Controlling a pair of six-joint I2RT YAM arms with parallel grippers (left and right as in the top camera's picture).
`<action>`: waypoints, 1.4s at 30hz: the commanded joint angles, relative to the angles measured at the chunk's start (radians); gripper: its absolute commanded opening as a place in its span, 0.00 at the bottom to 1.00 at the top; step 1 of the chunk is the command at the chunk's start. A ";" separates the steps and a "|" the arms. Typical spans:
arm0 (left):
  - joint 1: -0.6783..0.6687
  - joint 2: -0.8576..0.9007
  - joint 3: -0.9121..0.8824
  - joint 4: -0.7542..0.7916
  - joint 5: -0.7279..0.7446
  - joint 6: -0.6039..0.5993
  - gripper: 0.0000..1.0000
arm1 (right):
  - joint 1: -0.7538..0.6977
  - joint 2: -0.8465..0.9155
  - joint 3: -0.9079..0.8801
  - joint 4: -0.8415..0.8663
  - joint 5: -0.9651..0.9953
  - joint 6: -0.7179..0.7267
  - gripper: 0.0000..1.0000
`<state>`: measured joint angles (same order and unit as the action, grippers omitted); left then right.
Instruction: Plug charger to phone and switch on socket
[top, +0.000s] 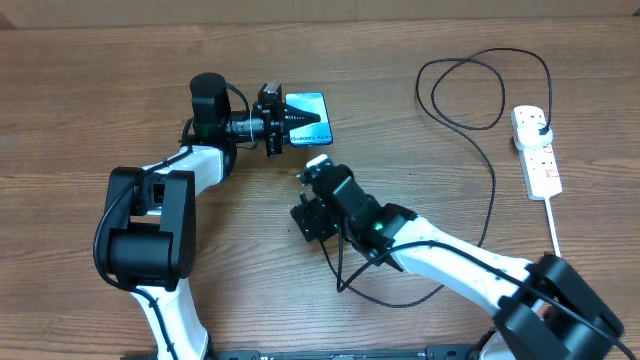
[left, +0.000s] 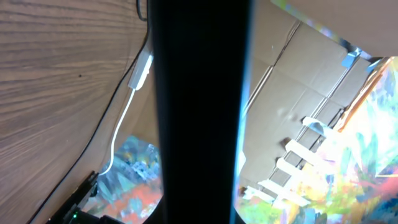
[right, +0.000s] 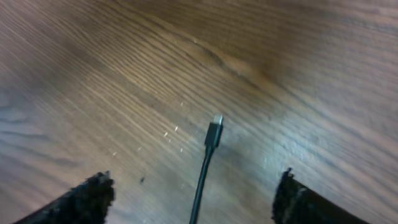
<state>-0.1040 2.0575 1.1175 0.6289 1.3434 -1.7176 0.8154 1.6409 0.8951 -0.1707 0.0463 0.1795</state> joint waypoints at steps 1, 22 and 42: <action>0.006 -0.004 0.025 0.012 -0.018 -0.011 0.05 | 0.023 0.056 0.003 0.038 0.100 -0.059 0.79; 0.006 -0.004 0.025 0.012 -0.014 -0.011 0.05 | 0.034 0.306 0.110 0.067 0.148 -0.077 0.58; 0.014 -0.004 0.025 0.012 -0.015 -0.011 0.05 | 0.054 0.371 0.147 -0.049 0.148 -0.030 0.16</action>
<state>-0.1020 2.0575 1.1175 0.6289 1.3228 -1.7248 0.8669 1.9598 1.0691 -0.1753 0.1867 0.1364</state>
